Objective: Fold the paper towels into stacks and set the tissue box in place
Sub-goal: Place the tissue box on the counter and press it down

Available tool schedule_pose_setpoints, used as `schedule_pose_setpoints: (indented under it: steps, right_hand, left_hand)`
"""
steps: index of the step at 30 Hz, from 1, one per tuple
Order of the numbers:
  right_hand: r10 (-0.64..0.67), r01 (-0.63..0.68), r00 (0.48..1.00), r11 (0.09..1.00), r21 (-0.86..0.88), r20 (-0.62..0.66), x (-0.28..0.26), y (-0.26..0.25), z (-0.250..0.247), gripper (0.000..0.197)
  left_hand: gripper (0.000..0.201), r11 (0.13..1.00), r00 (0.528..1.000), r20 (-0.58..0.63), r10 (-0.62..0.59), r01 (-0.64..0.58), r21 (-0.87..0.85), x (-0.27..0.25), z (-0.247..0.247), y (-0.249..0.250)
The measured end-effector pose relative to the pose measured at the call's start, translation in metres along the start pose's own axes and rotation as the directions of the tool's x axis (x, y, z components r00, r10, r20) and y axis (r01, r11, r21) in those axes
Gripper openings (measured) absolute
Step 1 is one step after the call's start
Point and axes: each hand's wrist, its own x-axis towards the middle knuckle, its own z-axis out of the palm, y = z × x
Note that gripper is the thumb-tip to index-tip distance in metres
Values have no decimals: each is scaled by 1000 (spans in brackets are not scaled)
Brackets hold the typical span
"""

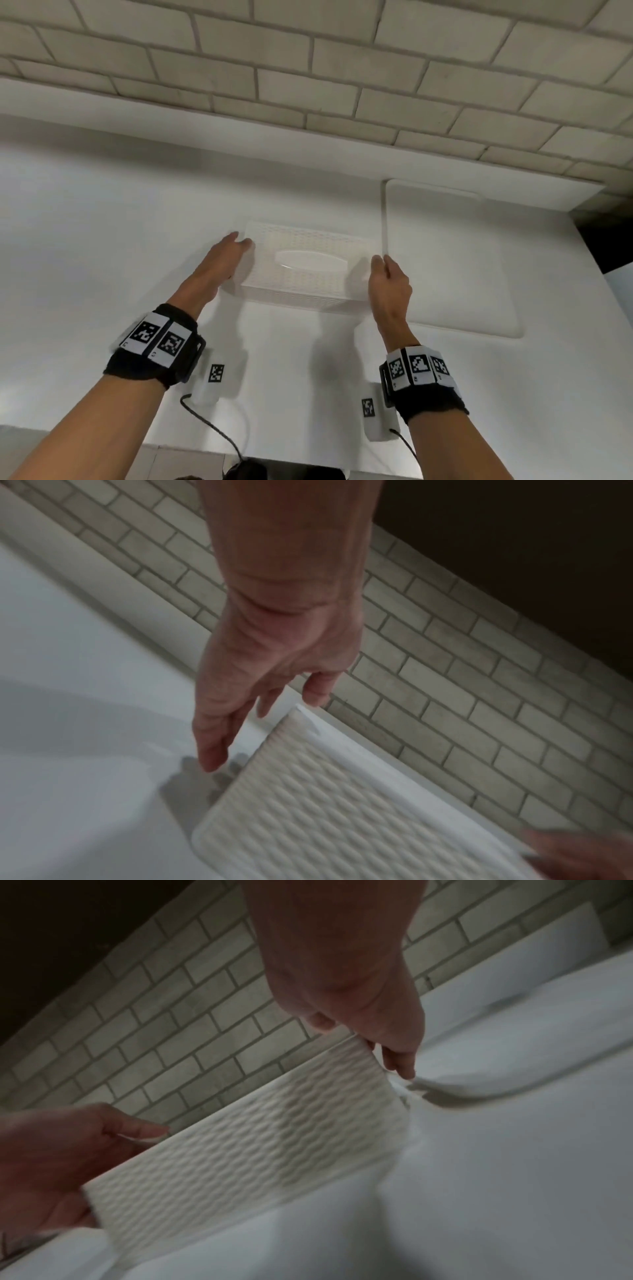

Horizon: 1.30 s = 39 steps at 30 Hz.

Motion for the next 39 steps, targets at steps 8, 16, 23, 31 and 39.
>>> schedule_pose_setpoints:
  steps: [8,16,23,31,39]
  right_hand:
    - [-12,32,988,991,-129,153,33,-12,5,41]
    - [-13,37,991,984,-177,134,41,-12,9,39]
    - [6,25,988,980,-197,155,32,-12,5,37]
    - [-392,387,919,866,-316,52,6,-31,1,20]
    - [-353,551,797,758,-350,489,-5,-31,30,23]
  left_hand:
    - [53,992,999,51,-6,-1,128,15,13,18]
    - [53,981,999,-25,-28,33,190,27,20,22]
    - [52,980,1000,-14,-21,23,197,17,21,23]
    - [47,873,908,-187,376,-279,401,31,16,6]
    - [23,426,701,230,675,-625,654,10,49,11]
